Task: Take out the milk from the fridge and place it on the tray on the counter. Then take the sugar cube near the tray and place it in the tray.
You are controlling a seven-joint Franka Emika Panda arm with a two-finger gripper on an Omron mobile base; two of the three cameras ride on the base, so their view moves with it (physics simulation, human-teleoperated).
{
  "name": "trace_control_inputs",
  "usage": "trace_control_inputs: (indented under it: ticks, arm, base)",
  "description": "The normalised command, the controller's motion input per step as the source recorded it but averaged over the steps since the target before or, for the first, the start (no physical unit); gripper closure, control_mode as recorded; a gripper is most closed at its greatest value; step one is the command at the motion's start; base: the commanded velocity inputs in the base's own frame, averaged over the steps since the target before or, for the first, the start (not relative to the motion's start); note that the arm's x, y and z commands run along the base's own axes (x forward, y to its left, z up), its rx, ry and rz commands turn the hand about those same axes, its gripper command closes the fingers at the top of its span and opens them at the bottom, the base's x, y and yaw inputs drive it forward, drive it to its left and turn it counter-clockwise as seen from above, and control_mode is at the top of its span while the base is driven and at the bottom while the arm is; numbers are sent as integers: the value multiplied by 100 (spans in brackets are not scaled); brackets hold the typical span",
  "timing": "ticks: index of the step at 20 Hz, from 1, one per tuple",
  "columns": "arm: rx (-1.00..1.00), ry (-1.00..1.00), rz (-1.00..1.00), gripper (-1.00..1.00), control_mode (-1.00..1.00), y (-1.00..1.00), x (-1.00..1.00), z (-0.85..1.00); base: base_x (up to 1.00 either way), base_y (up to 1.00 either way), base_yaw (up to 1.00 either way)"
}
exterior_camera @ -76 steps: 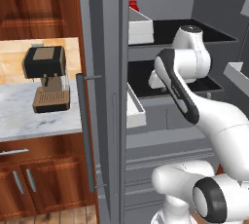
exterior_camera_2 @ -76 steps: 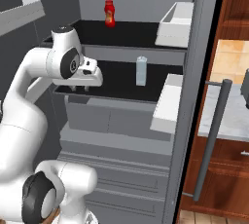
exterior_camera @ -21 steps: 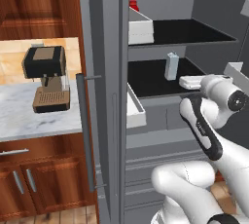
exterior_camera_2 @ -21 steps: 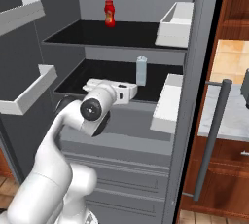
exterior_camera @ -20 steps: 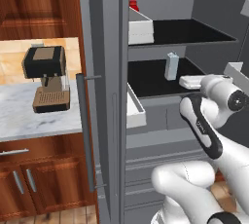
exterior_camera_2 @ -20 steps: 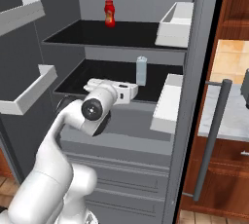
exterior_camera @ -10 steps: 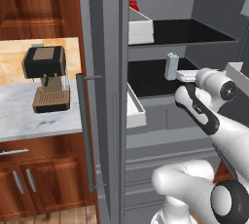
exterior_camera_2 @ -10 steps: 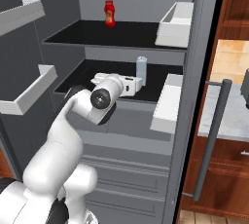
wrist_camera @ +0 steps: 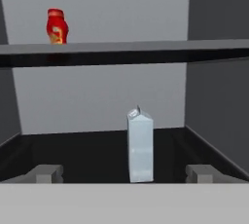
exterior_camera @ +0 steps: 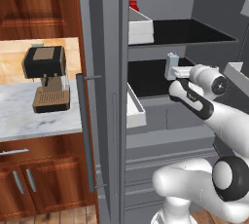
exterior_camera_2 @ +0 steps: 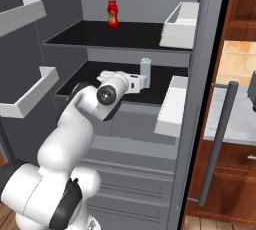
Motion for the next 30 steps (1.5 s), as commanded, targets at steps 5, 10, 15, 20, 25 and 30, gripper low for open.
trace_control_inputs:
  ticks: [5, 10, 15, 20, 25, 30]
  arm:
    - [0, 0, 0, -100, -100, 0, 15, -2]
    - [0, 0, 0, -100, -100, -14, 10, -15]
    - [0, 0, 0, -100, -100, -7, 15, -21]
    - [0, 0, 0, -100, -100, -2, 61, -36]
    - [0, 0, 0, -100, -100, -22, 45, 0]
    - [0, 2, 0, -100, -100, -17, 54, 6]
  base:
    - [0, 0, 0]
    - [0, 0, 0]
    - [0, 0, 0]
    - [0, 0, 0]
    - [0, 0, 0]
    - [0, 0, 0]
